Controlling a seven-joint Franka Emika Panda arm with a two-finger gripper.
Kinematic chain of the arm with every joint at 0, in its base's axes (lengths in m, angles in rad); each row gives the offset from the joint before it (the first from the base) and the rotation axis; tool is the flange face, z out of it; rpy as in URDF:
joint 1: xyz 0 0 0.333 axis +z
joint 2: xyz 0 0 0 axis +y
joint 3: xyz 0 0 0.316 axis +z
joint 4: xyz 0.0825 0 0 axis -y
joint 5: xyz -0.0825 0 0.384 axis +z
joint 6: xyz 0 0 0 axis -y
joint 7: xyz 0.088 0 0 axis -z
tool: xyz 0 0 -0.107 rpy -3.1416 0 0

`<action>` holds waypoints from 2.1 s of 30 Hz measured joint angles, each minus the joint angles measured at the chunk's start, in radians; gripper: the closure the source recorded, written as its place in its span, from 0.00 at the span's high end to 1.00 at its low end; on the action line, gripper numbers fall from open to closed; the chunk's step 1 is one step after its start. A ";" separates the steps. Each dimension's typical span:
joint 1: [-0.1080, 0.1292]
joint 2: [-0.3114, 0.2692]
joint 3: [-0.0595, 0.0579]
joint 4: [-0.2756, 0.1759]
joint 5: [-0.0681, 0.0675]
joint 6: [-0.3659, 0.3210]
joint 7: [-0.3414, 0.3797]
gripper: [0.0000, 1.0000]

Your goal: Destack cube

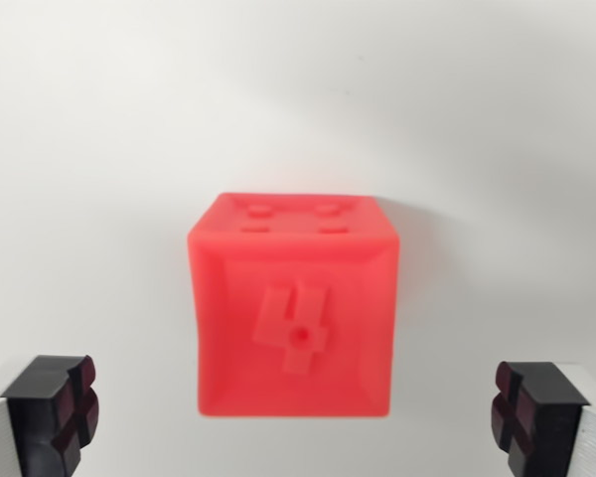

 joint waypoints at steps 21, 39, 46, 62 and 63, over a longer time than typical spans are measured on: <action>0.002 -0.196 -0.004 -0.003 -0.014 -0.191 0.008 1.00; 0.002 -0.323 -0.004 0.043 -0.021 -0.364 0.013 1.00; 0.002 -0.356 -0.004 0.067 -0.022 -0.422 0.014 1.00; 0.002 -0.404 -0.004 0.119 -0.023 -0.521 0.015 1.00; 0.002 -0.406 -0.004 0.122 -0.023 -0.525 0.015 1.00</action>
